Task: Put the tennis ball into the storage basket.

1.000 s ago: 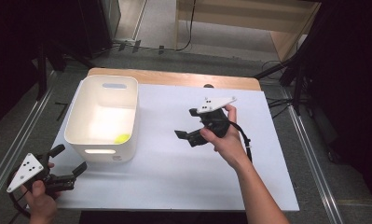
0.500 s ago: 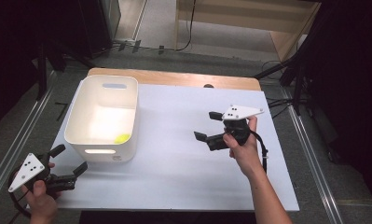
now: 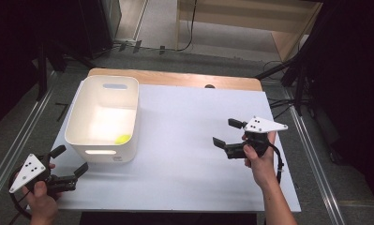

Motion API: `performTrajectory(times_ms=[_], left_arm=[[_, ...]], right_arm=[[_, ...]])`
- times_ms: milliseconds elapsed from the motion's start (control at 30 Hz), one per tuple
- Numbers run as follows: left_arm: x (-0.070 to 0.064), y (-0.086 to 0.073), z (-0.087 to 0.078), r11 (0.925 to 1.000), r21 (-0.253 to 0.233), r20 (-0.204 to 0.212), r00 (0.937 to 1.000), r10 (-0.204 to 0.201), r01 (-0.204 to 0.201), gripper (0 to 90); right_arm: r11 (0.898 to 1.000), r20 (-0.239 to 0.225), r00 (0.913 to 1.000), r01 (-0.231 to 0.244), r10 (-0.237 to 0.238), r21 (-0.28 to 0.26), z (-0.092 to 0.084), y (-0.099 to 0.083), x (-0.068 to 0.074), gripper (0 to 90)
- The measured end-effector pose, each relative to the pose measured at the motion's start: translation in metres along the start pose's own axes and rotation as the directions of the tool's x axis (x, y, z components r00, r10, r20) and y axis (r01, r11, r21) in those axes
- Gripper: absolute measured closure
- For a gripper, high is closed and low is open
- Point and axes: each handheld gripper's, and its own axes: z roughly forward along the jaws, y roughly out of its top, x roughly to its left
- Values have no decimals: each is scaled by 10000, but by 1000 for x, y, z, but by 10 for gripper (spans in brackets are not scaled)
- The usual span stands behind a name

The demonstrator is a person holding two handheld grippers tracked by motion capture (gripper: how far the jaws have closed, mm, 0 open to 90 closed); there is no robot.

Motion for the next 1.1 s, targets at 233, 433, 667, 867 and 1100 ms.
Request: performTrajectory(times_ms=[233,433,667,867,1100], left_arm=[[-1,0,0,10000,11,-29,10000,18,-18,0],[-1,0,0,10000,14,-44,10000,12,-12,0],[-1,0,0,9999,58,-39,10000,90,-90,0],[-1,0,0,9999,89,-63,9999,88,-88,0],[-2,0,0,9998,133,-60,9999,130,-129,0]], right_arm=[[9993,268,9992,-278,285,-259,-14,-17,-7,96],[9989,480,9981,-376,389,-296,-25,-30,-11,85],[9970,723,9955,-581,616,-503,-39,-45,-15,21],[9935,1115,9901,-759,852,-846,-49,-60,-17,12],[9897,1523,9813,-1036,1180,-991,-62,-74,-21,0]])
